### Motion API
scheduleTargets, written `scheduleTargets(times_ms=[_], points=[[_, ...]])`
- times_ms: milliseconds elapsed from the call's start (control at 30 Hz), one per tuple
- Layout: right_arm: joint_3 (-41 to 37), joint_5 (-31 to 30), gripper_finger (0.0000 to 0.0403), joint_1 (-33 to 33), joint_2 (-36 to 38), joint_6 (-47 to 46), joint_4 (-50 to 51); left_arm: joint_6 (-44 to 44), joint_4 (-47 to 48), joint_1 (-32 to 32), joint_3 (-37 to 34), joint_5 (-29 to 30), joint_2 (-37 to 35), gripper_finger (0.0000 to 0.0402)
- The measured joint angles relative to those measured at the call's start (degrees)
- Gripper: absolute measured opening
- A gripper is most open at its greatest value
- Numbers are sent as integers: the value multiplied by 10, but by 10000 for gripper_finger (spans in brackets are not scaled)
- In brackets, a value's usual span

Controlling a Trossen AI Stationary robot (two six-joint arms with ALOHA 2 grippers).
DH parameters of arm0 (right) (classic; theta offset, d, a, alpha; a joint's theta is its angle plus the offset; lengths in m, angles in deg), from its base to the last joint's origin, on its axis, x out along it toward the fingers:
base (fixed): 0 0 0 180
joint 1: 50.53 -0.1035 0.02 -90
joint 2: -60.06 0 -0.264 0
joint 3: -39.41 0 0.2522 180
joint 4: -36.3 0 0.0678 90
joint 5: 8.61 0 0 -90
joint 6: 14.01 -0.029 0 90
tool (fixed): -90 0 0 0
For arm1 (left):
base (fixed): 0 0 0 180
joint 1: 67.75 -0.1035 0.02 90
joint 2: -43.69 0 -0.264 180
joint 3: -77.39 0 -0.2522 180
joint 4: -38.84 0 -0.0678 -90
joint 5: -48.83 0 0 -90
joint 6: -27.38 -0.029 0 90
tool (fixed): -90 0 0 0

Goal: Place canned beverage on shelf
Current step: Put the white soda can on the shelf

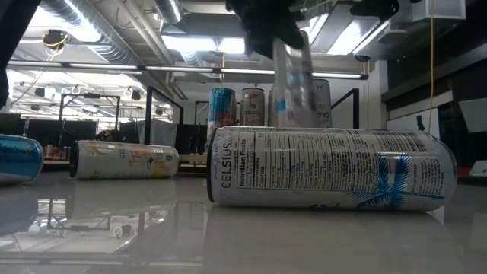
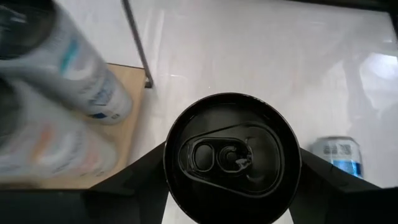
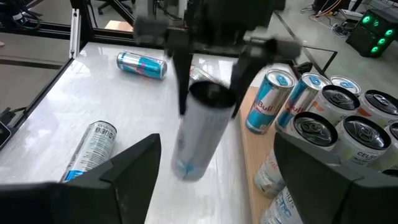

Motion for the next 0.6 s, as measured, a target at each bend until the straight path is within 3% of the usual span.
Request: scheduleTargets(times_ms=[600], points=[[0, 0, 303, 0, 0, 0, -1, -89, 92, -100, 0, 2, -184, 234]])
